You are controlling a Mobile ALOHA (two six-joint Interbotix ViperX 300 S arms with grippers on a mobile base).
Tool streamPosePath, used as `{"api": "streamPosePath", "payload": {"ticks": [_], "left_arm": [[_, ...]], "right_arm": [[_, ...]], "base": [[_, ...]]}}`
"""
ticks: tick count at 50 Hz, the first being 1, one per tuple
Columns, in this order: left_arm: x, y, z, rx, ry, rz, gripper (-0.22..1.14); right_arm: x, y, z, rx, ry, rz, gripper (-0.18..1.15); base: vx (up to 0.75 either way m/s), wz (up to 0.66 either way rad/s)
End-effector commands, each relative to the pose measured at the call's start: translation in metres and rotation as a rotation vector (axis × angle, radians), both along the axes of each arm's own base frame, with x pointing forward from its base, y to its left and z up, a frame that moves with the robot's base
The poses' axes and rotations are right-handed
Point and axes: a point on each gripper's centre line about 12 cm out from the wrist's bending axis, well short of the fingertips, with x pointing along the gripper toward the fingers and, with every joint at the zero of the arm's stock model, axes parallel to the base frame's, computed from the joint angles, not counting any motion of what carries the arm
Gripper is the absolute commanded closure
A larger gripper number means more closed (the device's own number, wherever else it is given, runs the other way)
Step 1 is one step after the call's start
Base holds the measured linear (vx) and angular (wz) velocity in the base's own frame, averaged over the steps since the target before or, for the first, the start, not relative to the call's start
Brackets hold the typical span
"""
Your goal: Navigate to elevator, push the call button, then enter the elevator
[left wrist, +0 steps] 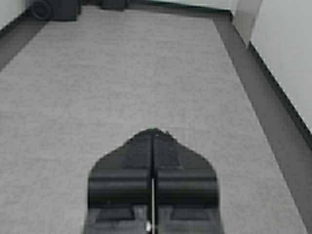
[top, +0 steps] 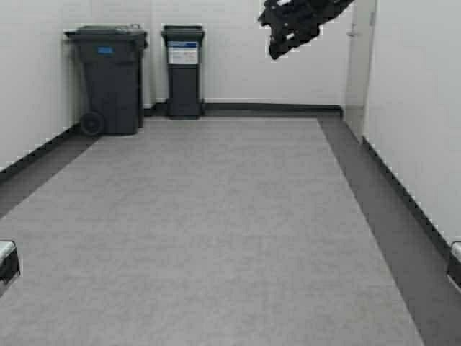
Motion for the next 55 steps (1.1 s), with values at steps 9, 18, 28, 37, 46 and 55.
{"api": "streamPosePath", "payload": {"ticks": [9, 18, 28, 37, 46, 55], "left_arm": [[0.009, -0.001, 0.009, 0.005, -0.025, -0.002, 0.89], [0.008, -0.001, 0.008, 0.007, -0.023, -0.002, 0.89], [0.009, -0.001, 0.007, 0.019, -0.019, -0.003, 0.89], [0.013, -0.001, 0.008, 0.034, -0.010, -0.003, 0.89], [0.010, 0.000, 0.002, 0.026, 0.002, -0.002, 0.89], [0.013, -0.001, 0.005, 0.032, -0.001, -0.002, 0.89]], "right_arm": [[0.002, 0.001, 0.008, 0.029, -0.023, -0.001, 0.91], [0.002, 0.002, 0.008, 0.027, -0.021, -0.001, 0.91], [0.001, 0.000, 0.003, 0.024, -0.009, -0.005, 0.91], [0.004, 0.003, -0.001, 0.018, 0.000, -0.004, 0.91], [0.002, 0.010, -0.001, 0.019, 0.001, 0.017, 0.91], [0.001, 0.013, -0.003, 0.018, 0.004, 0.025, 0.91]], "base": [[0.52, -0.26], [0.51, -0.53], [0.55, -0.56], [0.54, -0.43], [0.59, -0.52], [0.61, -0.49]]}}
